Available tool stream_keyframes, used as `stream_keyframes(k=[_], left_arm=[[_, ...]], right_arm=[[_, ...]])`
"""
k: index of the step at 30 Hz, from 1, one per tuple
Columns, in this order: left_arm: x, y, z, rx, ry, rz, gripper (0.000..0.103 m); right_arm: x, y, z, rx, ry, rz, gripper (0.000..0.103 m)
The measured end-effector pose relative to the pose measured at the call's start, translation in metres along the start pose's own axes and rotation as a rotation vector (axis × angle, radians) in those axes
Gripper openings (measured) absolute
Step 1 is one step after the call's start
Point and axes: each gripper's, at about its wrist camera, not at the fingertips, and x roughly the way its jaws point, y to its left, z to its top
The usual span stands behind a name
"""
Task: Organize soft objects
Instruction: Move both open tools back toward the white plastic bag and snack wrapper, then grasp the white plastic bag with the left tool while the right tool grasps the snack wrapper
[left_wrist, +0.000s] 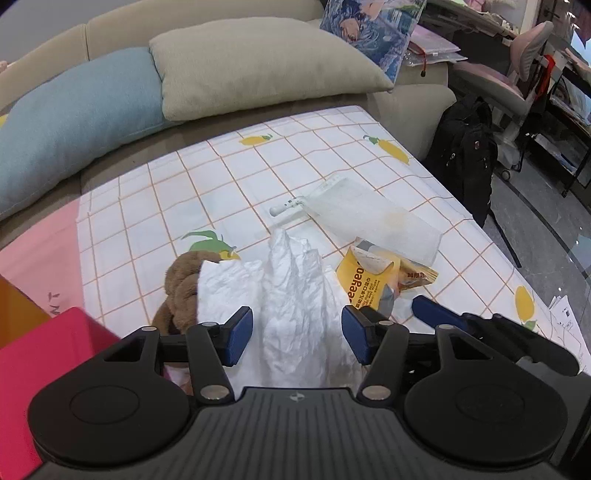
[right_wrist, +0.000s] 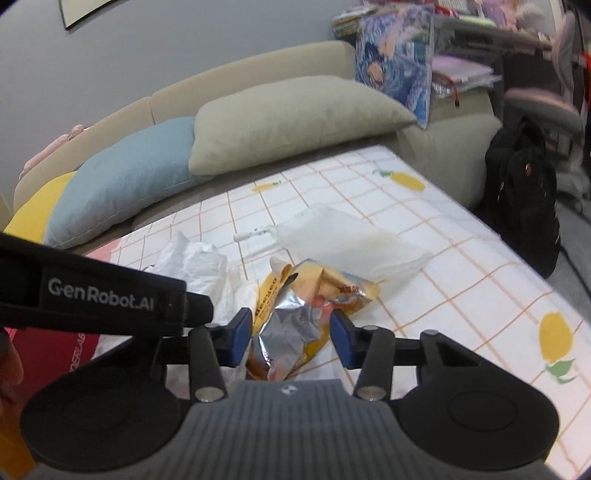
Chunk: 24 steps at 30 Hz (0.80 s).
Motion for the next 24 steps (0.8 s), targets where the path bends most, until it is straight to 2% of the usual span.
stream_keyframes(k=[7, 9, 10, 12, 13, 15, 18, 23, 24], left_arm=[[0.018, -0.002, 0.0, -0.007, 0.023, 0.011, 0.063], [0.021, -0.002, 0.0, -0.001, 0.03, 0.006, 0.061], [0.022, -0.003, 0.001, 0.004, 0.035, -0.001, 0.057], [0.024, -0.006, 0.0, 0.022, 0.039, 0.007, 0.039], [0.025, -0.007, -0.001, 0.03, 0.037, 0.008, 0.036], [0.024, -0.008, -0.004, 0.031, 0.026, -0.009, 0.022], [0.015, -0.008, -0.01, 0.024, -0.001, -0.027, 0.008], [-0.011, -0.006, -0.017, -0.005, -0.046, -0.06, 0.007], [-0.016, -0.005, -0.019, -0.015, -0.051, -0.067, 0.007]], right_arm=[[0.02, 0.0, -0.002, 0.013, 0.056, 0.006, 0.047], [0.023, 0.002, -0.003, 0.004, 0.065, 0.002, 0.042], [0.023, 0.002, -0.003, 0.0, 0.07, 0.004, 0.04], [0.022, 0.004, -0.004, -0.014, 0.074, 0.006, 0.034], [0.022, 0.006, -0.004, -0.025, 0.076, 0.009, 0.03], [0.021, 0.008, -0.004, -0.046, 0.077, 0.009, 0.024], [0.018, 0.011, -0.005, -0.076, 0.078, 0.01, 0.018], [0.003, 0.021, -0.006, -0.161, 0.064, 0.011, 0.013], [-0.002, 0.023, -0.006, -0.174, 0.065, 0.004, 0.006]])
